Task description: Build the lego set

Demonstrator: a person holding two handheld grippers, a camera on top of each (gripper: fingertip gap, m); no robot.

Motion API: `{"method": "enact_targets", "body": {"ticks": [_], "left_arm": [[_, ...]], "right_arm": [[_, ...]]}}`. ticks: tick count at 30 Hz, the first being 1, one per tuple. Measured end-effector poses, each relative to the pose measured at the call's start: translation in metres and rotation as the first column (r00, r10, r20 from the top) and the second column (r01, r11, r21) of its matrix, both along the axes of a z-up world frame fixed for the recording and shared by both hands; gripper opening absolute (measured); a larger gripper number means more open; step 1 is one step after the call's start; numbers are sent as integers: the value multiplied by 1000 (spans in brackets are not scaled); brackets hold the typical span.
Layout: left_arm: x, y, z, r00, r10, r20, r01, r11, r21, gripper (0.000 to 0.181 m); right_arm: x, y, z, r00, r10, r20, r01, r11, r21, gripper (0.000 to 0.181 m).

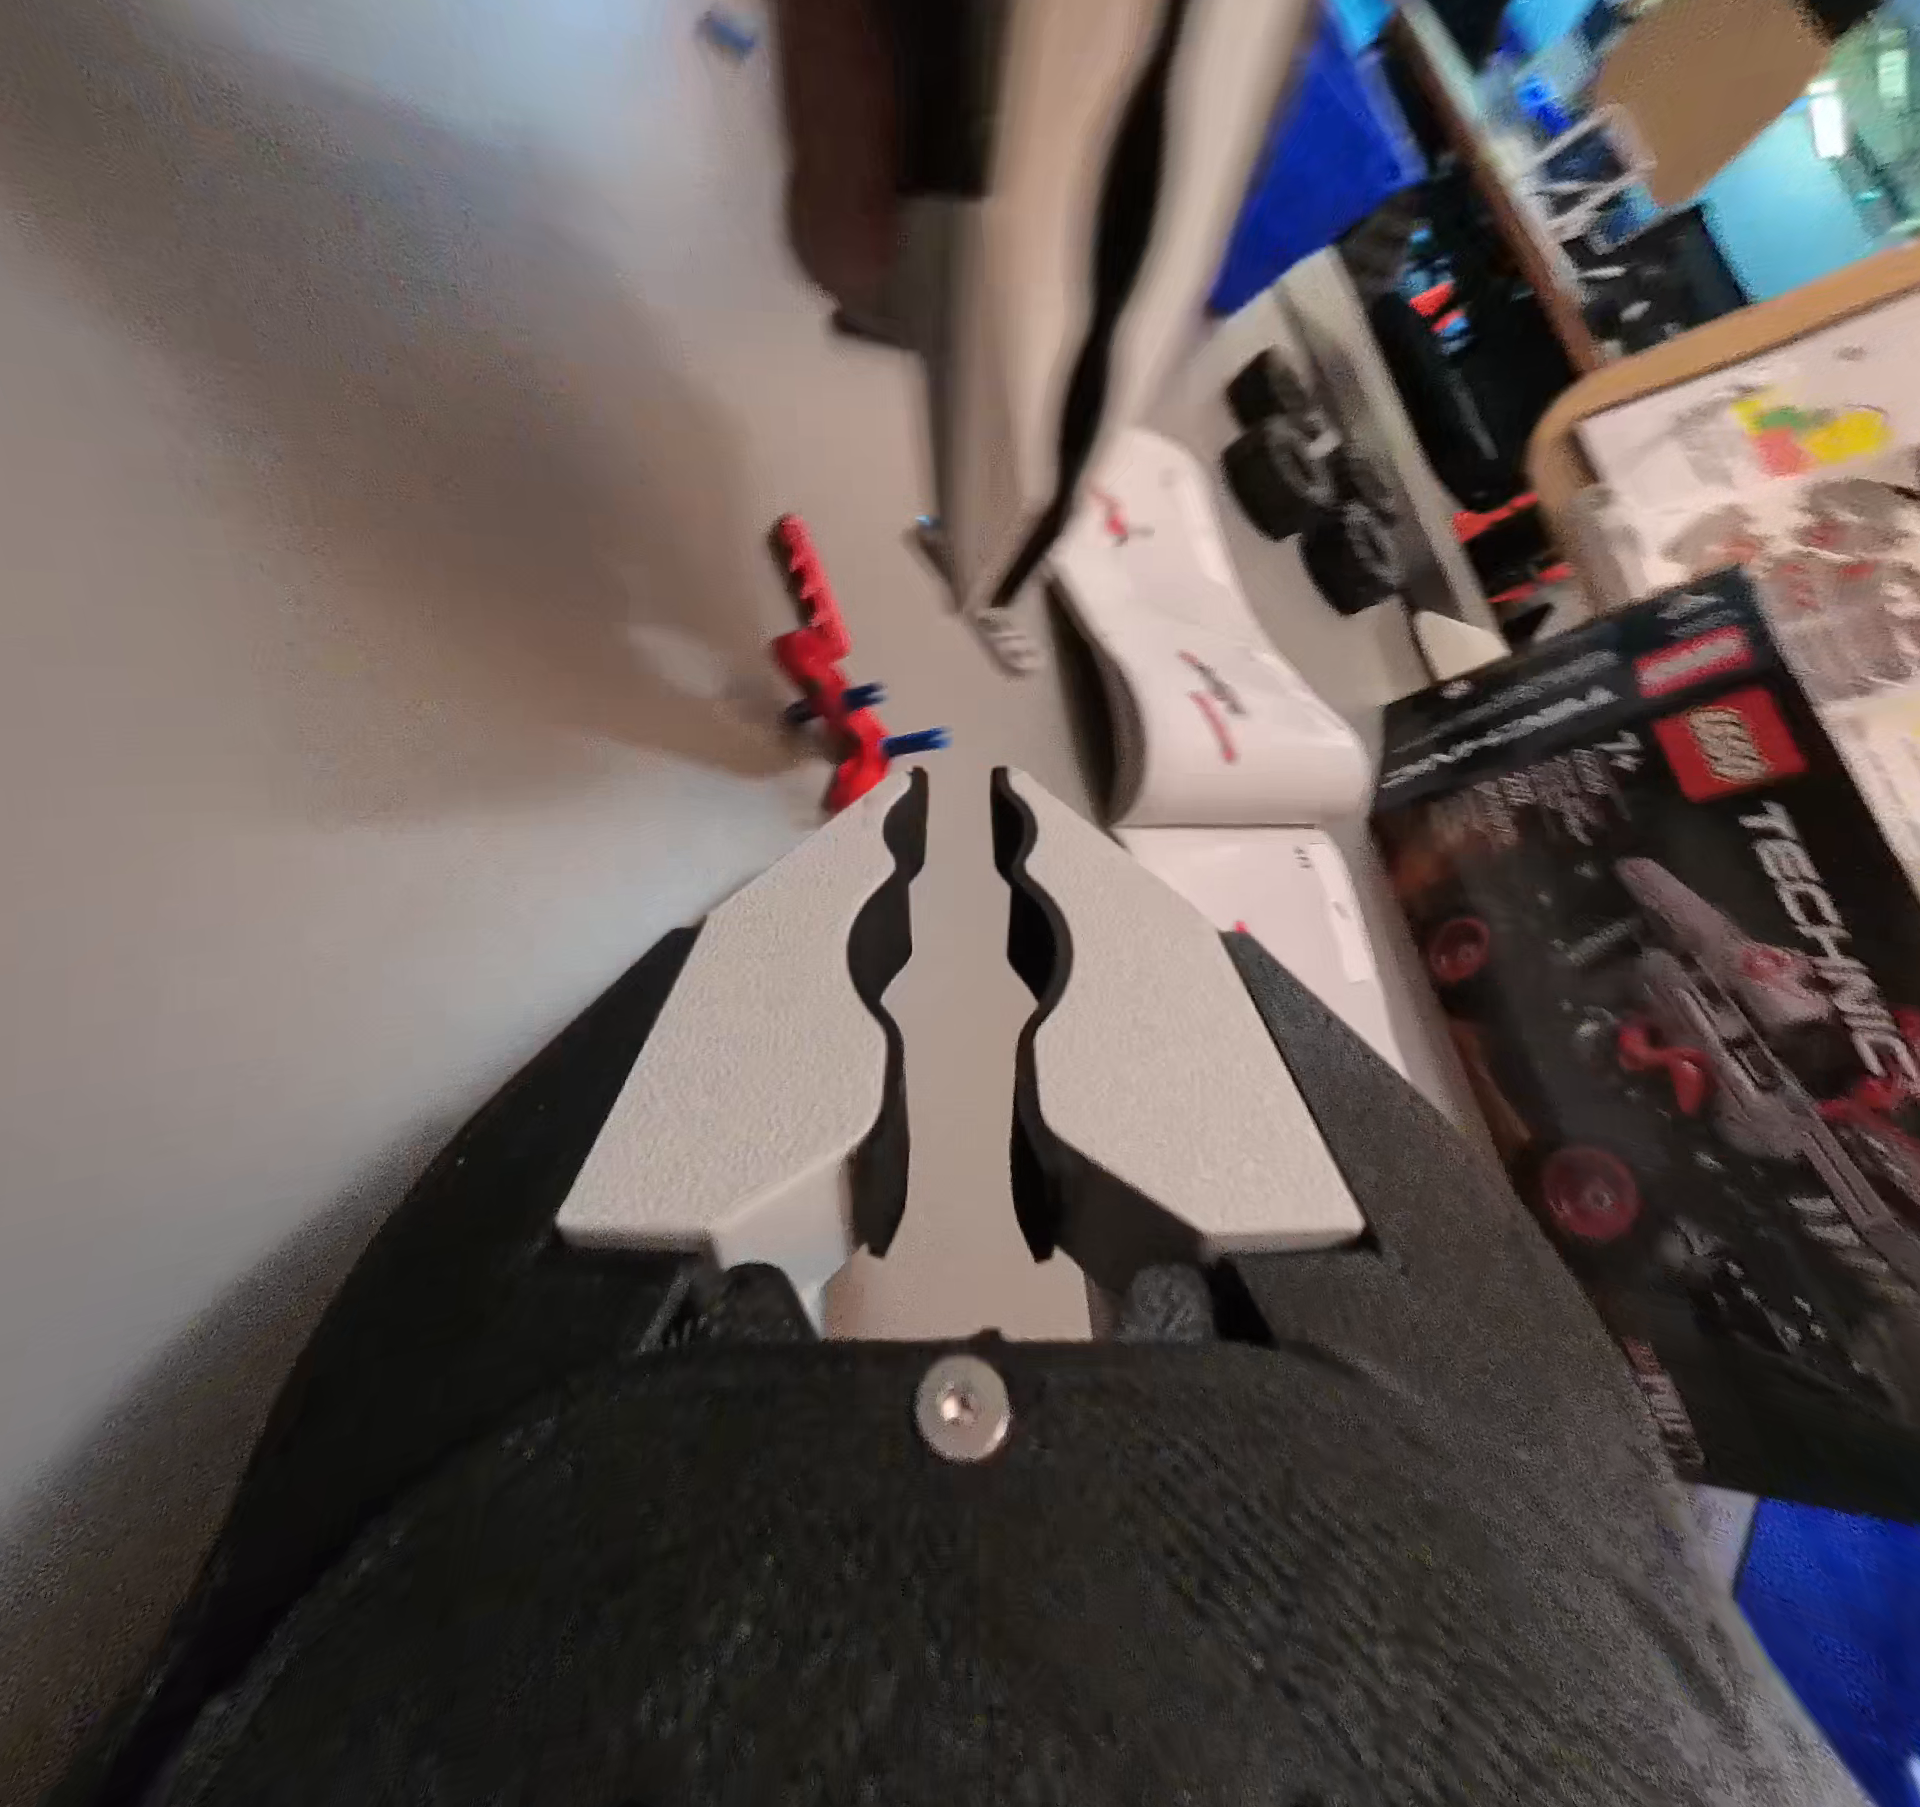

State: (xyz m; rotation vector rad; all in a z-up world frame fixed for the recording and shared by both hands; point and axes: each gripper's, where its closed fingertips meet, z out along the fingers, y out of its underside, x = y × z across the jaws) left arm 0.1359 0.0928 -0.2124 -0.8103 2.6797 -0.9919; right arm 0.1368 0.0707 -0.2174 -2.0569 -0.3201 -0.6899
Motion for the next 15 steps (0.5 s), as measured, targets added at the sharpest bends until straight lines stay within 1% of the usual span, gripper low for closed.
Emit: {"method": "enact_targets", "body": {"ticks": [1, 2, 3, 4, 5, 6, 7, 9, 10, 11, 12, 15], "left_arm": [[-3, 1, -1, 1000, -3, 30, 2, 999, 44, 4], [-5, 1, -2, 998, -8, 56, 3, 996, 86, 4], [-6, 1, -2, 997, -13, 79, 4, 993, 114, 4], [-6, -1, -2, 995, -17, 95, 5, 991, 132, 4], [-6, -2, -2, 994, -20, 105, 5, 989, 145, 4], [-5, -3, -2, 994, -20, 112, 2, 988, 157, 4], [-3, -2, -2, 992, -18, 121, -3, 985, 170, 4], [-2, -4, -1, 988, -40, 149, 12, 982, 189, 4], [-2, -5, 0, 984, -55, 168, 22, 981, 192, 4], [-2, -7, 2, 980, -75, 187, 38, 980, 197, 4], [-3, -9, 3, 974, -103, 203, 60, 977, 205, 4], [-4, -11, 2, 964, -138, 228, 84, 969, 231, 4]], "right_arm": [[1, -1, 10, 1000, 9, -18, -8, 999, 48, 7], [-1, 0, 15, 998, 47, -38, -44, 996, 72, 7], [-3, 1, 15, 995, 89, -53, -86, 994, 66, 8], [-4, 3, 11, 991, 122, -59, -120, 992, 30, 10], [0, 4, 7, 991, 128, -40, -128, 992, -8, 19], [6, 5, 7, 993, 121, -5, -122, 992, -32, 34], [6, 7, 8, 990, 141, 18, -140, 989, -47, 38], [-1, 12, 11, 980, 200, 16, -199, 979, -49, 32], [-4, 14, 11, 975, 223, 4, -222, 974, -50, 22], [-6, 14, 9, 968, 252, -19, -253, 965, -63, 16], [-5, 14, 8, 965, 258, -33, -260, 963, -75, 15], [-2, 12, 6, 953, 285, -100, -295, 950, -104, 21]]}}
